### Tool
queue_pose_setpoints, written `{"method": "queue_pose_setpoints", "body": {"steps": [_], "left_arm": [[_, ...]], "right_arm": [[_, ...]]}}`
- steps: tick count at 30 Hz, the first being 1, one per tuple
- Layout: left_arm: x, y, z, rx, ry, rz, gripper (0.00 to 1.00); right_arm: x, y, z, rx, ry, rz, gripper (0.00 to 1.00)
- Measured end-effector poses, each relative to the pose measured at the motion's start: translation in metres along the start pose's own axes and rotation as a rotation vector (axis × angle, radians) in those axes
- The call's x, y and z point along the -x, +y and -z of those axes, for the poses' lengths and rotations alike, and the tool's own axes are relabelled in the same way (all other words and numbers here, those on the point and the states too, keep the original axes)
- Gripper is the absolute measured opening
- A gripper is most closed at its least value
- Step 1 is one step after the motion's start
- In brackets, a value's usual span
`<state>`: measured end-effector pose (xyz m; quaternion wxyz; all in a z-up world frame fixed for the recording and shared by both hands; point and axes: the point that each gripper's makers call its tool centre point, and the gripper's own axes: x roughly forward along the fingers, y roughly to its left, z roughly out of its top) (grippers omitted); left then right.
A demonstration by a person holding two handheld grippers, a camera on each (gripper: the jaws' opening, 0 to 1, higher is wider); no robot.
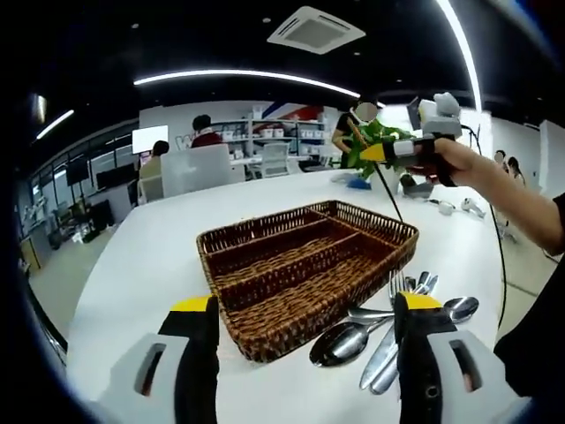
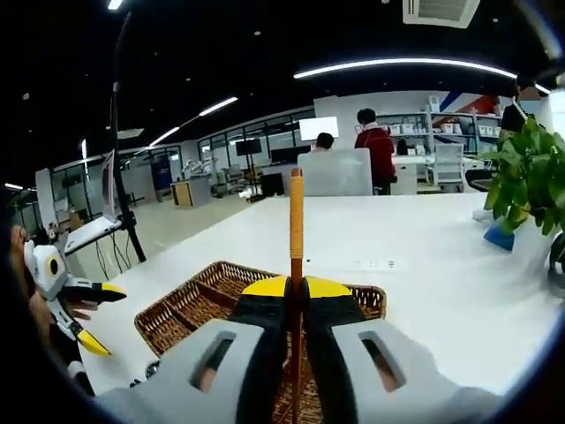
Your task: Arrange the knives, forks, and spoons in their matching storage slots by inserting each utensil handle-first until every utensil is classified and aligned in the correct compartment
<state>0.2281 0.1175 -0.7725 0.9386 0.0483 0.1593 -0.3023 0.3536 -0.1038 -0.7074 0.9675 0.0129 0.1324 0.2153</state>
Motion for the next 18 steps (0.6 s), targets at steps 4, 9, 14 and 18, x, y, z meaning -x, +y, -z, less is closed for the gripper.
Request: {"method": "queue_pose_setpoints", "body": {"steps": [4,9,14,18], "left_arm": [[0.0,0.001,-0.005,-0.001,-0.015,-0.005,0.88],[-0.002,-0.002,-0.005,-0.005,-0.013,0.008,0.88],[-0.003,-0.004,-0.004,-0.002,-0.013,0.011,0.88],[-0.004,-0.006,-0.002,-0.009,-0.004,0.016,0.88]], "right_arm": [[-0.008,-0.002,0.017,0.035,0.069,0.017,0.04],[-0.016,-0.009,0.037,0.014,0.16,0.017,0.04],[-0.022,-0.012,0.05,-0.049,0.186,0.013,0.04],[-0.026,-0.023,0.054,-0.106,0.175,0.048,0.04]]}}
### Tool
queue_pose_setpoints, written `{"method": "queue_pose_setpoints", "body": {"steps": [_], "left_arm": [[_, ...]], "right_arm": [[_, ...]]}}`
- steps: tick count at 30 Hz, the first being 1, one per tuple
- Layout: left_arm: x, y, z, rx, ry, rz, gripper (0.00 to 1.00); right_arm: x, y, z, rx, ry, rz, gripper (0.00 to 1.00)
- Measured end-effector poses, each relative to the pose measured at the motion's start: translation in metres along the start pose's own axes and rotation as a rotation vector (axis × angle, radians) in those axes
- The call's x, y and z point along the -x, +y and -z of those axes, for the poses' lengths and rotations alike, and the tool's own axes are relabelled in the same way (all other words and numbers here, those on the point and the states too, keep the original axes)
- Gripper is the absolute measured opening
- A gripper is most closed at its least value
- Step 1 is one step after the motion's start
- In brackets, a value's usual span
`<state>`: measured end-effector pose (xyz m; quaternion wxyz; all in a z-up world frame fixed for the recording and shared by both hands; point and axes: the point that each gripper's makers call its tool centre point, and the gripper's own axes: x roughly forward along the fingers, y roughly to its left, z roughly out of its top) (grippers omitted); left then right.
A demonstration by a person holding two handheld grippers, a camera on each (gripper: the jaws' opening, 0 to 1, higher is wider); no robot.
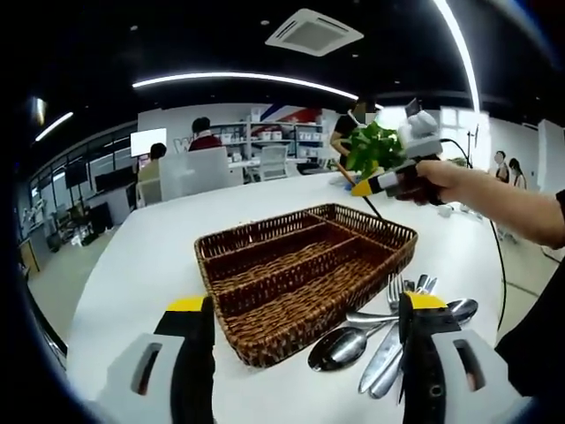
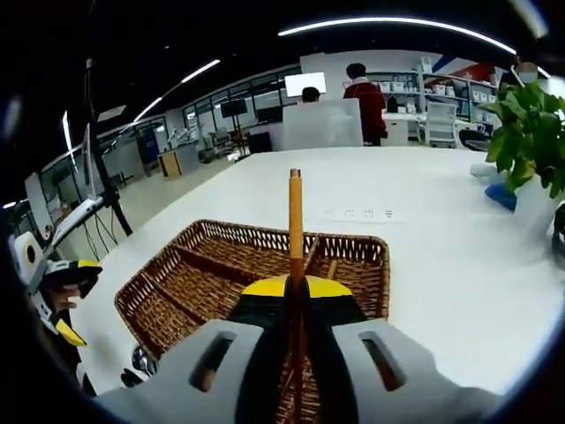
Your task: Arrange the knives, forks, and spoons in their matching storage slots by inserting each utensil handle-first until every utensil is classified and aligned in the correct compartment
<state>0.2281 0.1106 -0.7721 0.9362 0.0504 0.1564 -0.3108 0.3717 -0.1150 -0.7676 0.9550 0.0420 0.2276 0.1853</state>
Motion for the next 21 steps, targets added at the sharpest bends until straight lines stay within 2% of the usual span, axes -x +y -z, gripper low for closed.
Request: {"method": "queue_pose_setpoints", "body": {"steps": [7,15,21], "left_arm": [[-0.001,0.0,0.001,-0.002,0.006,0.003,0.87],[-0.001,0.0,0.003,-0.015,0.018,0.005,0.87],[-0.003,0.0,0.002,-0.021,0.018,-0.002,0.86]], "right_arm": [[-0.015,-0.016,0.012,-0.089,-0.01,0.06,0.04],[-0.028,-0.025,0.025,-0.082,0.012,0.132,0.04],[-0.033,-0.03,0.029,-0.118,0.016,0.158,0.04]]}}
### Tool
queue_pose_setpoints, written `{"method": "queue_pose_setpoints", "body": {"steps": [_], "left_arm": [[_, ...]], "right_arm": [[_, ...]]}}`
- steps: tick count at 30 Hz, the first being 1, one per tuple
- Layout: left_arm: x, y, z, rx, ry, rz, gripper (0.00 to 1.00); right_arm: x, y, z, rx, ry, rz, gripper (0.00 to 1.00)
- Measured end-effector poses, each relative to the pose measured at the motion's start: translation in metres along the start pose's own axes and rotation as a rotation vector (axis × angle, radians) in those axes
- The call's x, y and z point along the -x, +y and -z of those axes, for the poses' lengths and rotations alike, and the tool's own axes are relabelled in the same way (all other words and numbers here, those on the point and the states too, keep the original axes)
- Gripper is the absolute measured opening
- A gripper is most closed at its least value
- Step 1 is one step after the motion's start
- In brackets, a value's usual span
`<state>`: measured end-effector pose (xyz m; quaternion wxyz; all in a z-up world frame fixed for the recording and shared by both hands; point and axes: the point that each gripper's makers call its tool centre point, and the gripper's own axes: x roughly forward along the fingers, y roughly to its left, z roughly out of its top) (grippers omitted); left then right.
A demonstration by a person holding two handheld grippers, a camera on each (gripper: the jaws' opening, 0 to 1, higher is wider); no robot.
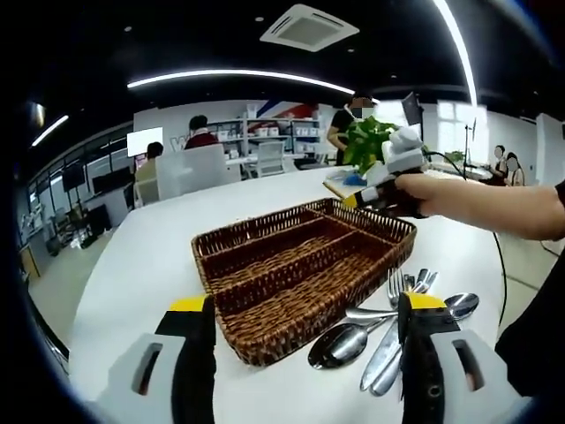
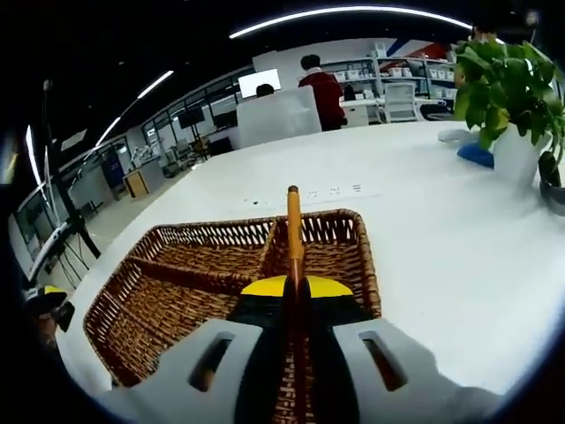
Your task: Arrange the knives, forks, and spoons in their matching storage slots by inserting each utensil handle-first until every utensil is classified and aligned in the correct compartment
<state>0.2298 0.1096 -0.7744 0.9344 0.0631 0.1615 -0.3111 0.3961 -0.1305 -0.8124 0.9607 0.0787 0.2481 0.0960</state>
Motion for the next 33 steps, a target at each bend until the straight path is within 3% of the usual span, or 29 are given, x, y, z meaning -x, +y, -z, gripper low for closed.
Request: {"method": "queue_pose_setpoints", "body": {"steps": [6,11,16,33], "left_arm": [[-0.002,-0.002,-0.004,-0.013,-0.007,-0.007,0.85],[-0.004,-0.006,-0.003,-0.023,0.003,0.003,0.85],[-0.004,-0.005,-0.005,-0.018,-0.006,-0.004,0.85],[-0.006,-0.007,-0.006,-0.008,0.004,0.024,0.88]], "right_arm": [[-0.008,-0.006,0.004,-0.003,0.02,0.037,0.05],[-0.011,-0.003,0.005,0.005,0.03,0.029,0.11],[-0.006,-0.002,-0.001,0.034,0.004,0.026,0.14],[0.017,0.016,-0.007,0.172,-0.025,-0.044,0.4]]}}
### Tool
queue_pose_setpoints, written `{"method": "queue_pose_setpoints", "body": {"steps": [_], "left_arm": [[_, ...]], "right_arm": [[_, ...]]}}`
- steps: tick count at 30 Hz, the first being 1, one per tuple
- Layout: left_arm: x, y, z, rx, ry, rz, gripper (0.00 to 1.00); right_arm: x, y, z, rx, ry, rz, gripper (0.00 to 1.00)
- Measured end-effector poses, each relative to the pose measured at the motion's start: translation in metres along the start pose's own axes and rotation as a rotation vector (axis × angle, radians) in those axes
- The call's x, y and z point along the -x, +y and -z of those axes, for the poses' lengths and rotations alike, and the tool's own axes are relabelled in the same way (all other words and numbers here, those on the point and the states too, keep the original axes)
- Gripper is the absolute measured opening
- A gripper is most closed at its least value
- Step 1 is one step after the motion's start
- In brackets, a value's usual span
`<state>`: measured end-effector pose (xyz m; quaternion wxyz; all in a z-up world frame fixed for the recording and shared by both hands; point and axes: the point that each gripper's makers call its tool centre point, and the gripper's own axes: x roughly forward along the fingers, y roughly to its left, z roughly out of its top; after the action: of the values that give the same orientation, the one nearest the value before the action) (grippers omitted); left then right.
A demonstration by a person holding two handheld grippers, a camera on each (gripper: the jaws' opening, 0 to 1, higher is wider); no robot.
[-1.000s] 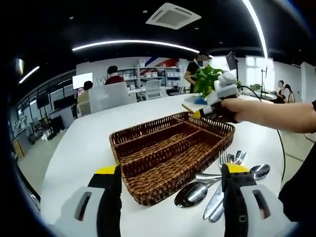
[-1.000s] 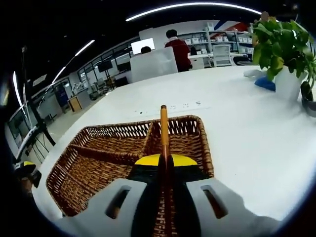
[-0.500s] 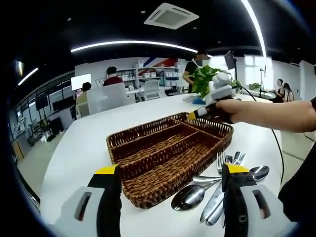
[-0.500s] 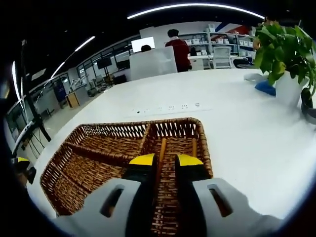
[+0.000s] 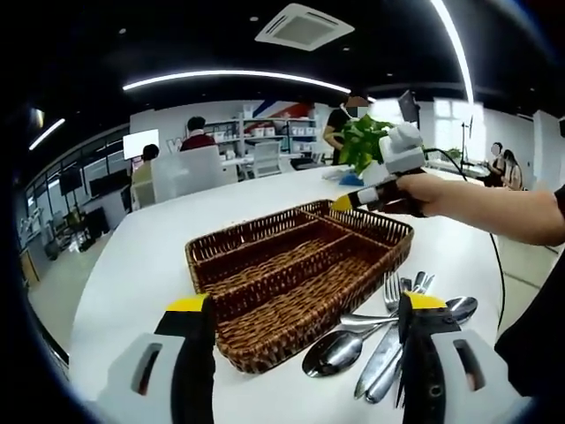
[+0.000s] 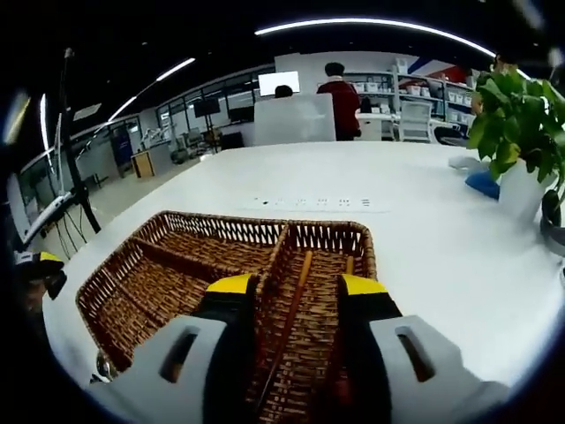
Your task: Arrange the knives, forks, and spoons in their matching storage slots by inserting each utensil handle-first until every utensil is classified and aligned in the correct compartment
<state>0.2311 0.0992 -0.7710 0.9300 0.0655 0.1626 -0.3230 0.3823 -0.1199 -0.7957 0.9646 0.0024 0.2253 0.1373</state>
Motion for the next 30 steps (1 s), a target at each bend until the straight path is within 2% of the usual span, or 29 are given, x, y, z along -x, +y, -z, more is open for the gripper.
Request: {"method": "queue_pose_setpoints", "body": {"steps": [4,9,14,19,26,30], "left_arm": [[0.0,0.002,-0.001,0.005,0.0,0.001,0.88],[-0.001,0.004,-0.004,0.017,0.0,0.002,0.9],[-0.001,0.007,-0.004,0.042,0.018,-0.001,0.91],[-0.001,0.01,-0.003,0.076,0.043,-0.002,0.92],[-0.002,0.011,-0.005,0.094,0.064,-0.002,0.93],[-0.002,0.012,-0.01,0.093,0.05,-0.008,0.99]], "right_arm": [[0.007,0.008,-0.001,0.041,0.003,-0.033,0.5],[0.019,0.016,-0.005,0.096,-0.005,-0.06,0.57],[0.039,0.024,-0.009,0.131,-0.01,-0.108,0.63],[0.059,0.022,-0.01,0.142,-0.005,-0.123,0.69],[0.083,0.023,-0.001,0.184,0.033,-0.157,0.79],[0.096,0.024,0.002,0.188,0.041,-0.174,0.83]]}}
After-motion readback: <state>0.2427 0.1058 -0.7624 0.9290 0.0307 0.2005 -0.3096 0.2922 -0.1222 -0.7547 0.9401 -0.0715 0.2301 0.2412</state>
